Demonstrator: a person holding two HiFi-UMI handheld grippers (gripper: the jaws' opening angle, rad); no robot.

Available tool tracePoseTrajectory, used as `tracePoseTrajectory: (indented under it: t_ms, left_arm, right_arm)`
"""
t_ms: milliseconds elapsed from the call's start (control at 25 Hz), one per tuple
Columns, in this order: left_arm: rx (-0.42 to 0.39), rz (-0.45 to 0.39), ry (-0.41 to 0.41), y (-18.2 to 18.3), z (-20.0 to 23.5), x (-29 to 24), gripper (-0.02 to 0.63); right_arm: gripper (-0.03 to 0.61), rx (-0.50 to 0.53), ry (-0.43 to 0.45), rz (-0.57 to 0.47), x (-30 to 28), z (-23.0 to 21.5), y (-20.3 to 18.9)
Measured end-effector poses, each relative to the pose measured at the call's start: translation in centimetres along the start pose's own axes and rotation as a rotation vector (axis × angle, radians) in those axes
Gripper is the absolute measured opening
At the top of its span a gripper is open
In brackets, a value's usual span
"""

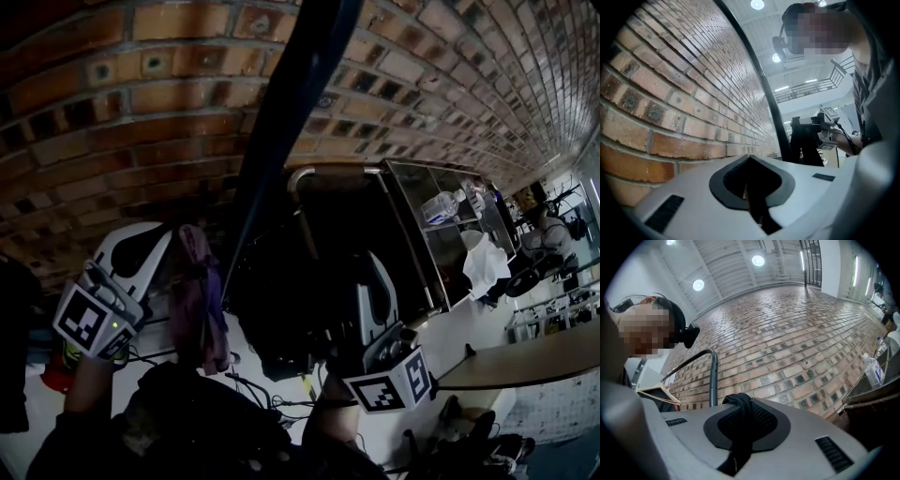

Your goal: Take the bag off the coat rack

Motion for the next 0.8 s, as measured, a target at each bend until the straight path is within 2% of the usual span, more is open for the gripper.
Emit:
tracePoseTrajectory:
  t_ms: [360, 560, 800]
  left_arm:
    - [0.000, 0.026, 0.020, 0.3, -5.8, 3.1, 0.014]
    - [0.001, 0.025, 0.020, 1.1, -10.8, 5.2, 0.014]
    - [0.001, 0.041, 0.036, 2.0, -16.6, 8.2, 0.014]
  right_arm:
    - [0.023, -0.044, -0.009, 0.043, 7.3, 0.8, -0.2]
    - [0.023, -0.006, 0.027, 0.075, 12.0, 2.8, 0.0]
    - [0.023, -0.054, 0.040, 0.055, 17.6, 3.7, 0.9]
Point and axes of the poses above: the fingertips, and each gripper's own axes: x backward along the fingers, z to its left, y out of its top, the point moved 10 cm from there along x, backward along the fingers, and after that the axes turned 5 degrees about -y, right-handed, at the moved point
